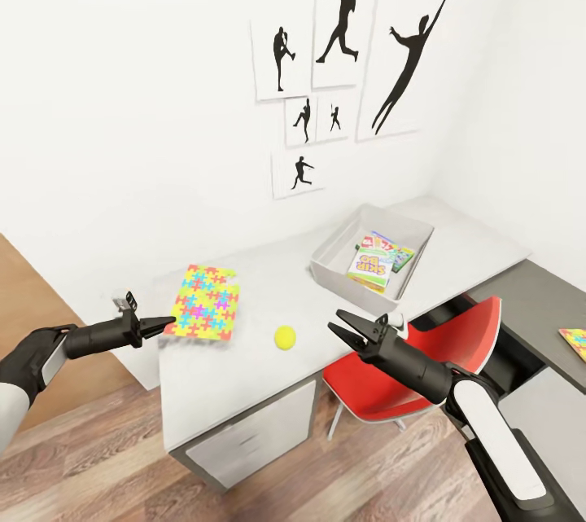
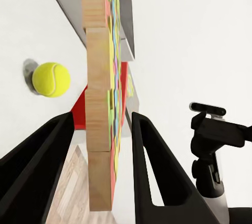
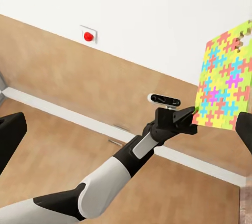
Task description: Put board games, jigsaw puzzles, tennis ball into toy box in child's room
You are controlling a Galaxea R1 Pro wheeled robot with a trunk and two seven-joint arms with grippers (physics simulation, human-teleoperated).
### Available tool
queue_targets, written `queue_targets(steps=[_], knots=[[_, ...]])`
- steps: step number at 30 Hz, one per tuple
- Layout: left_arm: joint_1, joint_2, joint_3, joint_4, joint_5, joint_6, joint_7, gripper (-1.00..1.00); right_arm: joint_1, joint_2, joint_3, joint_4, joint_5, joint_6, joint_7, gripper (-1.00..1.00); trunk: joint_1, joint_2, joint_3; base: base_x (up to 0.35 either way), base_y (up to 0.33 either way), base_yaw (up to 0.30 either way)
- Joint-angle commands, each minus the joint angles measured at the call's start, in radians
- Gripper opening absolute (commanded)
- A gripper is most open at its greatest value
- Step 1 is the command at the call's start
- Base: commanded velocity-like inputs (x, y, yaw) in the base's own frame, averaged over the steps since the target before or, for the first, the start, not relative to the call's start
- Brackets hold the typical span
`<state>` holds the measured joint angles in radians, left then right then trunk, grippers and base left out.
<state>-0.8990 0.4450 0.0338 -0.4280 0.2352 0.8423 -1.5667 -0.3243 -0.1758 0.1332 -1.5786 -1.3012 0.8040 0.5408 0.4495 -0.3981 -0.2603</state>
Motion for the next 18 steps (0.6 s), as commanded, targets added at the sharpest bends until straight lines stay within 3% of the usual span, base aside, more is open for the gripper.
queue_targets(steps=[1,7,13,18], knots=[[0.0,0.0,0.0,0.0,0.0,0.011,-0.004,-1.0,-0.001,-0.001,0.001,0.0,-0.002,0.003,0.001,1.0,0.001,-0.002,-0.001,0.0,0.0,-0.085],[-0.001,0.006,-0.001,0.0,-0.001,0.011,-0.004,-1.0,-0.001,-0.001,0.013,0.0,-0.002,0.0,0.002,1.0,0.001,-0.002,0.005,0.0,0.0,-0.153],[-0.001,0.018,-0.001,0.0,0.001,0.011,-0.004,-1.0,-0.001,-0.002,0.068,0.0,-0.001,-0.069,0.007,1.0,0.001,-0.002,0.012,0.0,0.0,-0.174],[0.0,0.02,-0.001,0.0,0.001,0.011,-0.004,-1.0,-0.001,-0.002,0.08,0.0,-0.001,-0.082,0.008,1.0,0.001,-0.002,0.019,0.0,0.0,-0.156]])
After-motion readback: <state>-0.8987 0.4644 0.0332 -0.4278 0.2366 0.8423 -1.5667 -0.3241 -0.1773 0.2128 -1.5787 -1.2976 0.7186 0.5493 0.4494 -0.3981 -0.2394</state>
